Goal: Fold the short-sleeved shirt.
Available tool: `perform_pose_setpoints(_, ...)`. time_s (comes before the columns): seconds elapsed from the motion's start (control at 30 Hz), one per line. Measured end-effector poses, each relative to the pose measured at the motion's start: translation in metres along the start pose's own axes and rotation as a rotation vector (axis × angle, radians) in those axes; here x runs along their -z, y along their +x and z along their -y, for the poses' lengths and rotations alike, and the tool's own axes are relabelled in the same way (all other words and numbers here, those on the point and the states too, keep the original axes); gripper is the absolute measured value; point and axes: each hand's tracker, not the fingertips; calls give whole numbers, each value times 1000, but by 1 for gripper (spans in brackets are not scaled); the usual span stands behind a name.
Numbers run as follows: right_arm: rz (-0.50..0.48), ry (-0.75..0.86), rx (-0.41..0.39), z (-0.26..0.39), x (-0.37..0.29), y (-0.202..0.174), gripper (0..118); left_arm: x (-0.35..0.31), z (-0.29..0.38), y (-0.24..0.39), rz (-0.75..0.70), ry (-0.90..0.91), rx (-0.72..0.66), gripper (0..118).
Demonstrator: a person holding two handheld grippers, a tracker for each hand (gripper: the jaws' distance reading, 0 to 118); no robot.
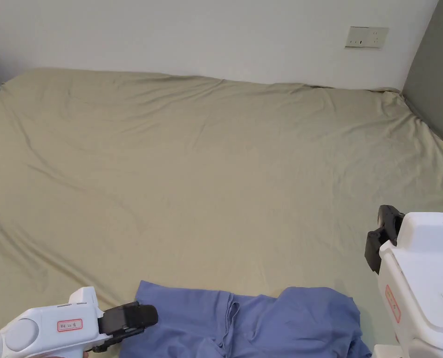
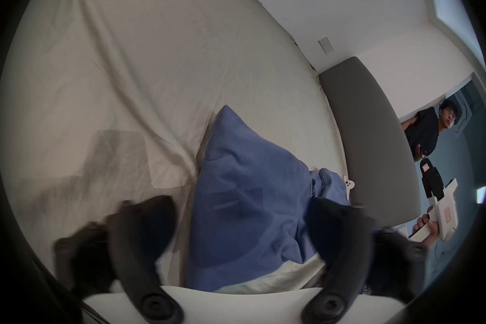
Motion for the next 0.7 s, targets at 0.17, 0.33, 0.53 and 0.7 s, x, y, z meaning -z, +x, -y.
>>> perform_pose_setpoints(0.17,11,-9,-2,2,1,3,2,19,7,12,-56,-4,106,36)
perform_pose_setpoints(0.33,18,-12,3,1,1,6,2,18,8,21,-80,-6,125,14)
perform_pose_setpoints(0.53,14,0,1,-4,1,7,2,-19,5,41,-111,59,202,12)
perform_pose_setpoints(0.7,0,13,10,-7,0,5,2,-66,-12,29,-268,132,238,12)
